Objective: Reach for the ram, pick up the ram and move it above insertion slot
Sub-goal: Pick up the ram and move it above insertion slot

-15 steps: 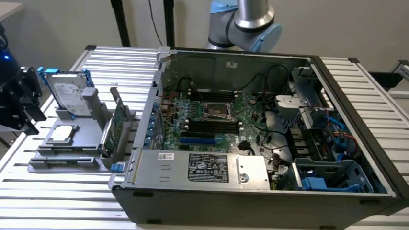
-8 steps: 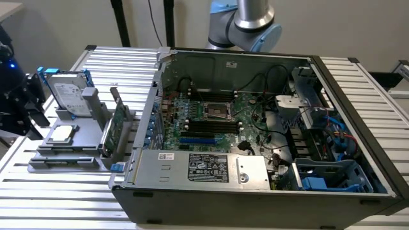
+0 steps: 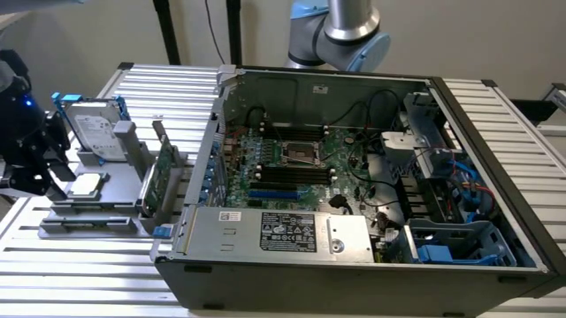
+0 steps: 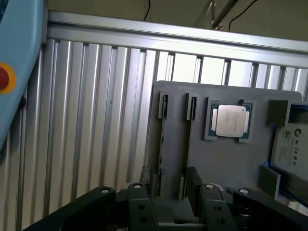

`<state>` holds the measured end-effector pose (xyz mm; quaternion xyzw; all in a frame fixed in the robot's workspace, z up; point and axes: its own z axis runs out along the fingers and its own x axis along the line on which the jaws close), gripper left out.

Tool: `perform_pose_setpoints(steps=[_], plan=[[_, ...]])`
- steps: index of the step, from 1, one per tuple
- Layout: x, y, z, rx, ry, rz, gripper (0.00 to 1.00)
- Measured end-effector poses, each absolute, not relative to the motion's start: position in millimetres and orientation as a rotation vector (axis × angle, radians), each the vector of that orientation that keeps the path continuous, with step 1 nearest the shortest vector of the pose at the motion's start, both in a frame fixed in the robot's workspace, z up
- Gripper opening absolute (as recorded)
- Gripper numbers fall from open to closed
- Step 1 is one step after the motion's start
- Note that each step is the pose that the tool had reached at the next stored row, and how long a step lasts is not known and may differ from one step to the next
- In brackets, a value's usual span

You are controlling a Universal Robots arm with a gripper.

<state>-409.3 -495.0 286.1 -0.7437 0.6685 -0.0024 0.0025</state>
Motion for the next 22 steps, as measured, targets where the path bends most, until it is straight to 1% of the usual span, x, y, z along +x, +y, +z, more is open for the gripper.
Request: perform_pose_setpoints(steps=[22], plan=[[-406, -497, 246, -2.292, 2.141, -0.008, 0.42]])
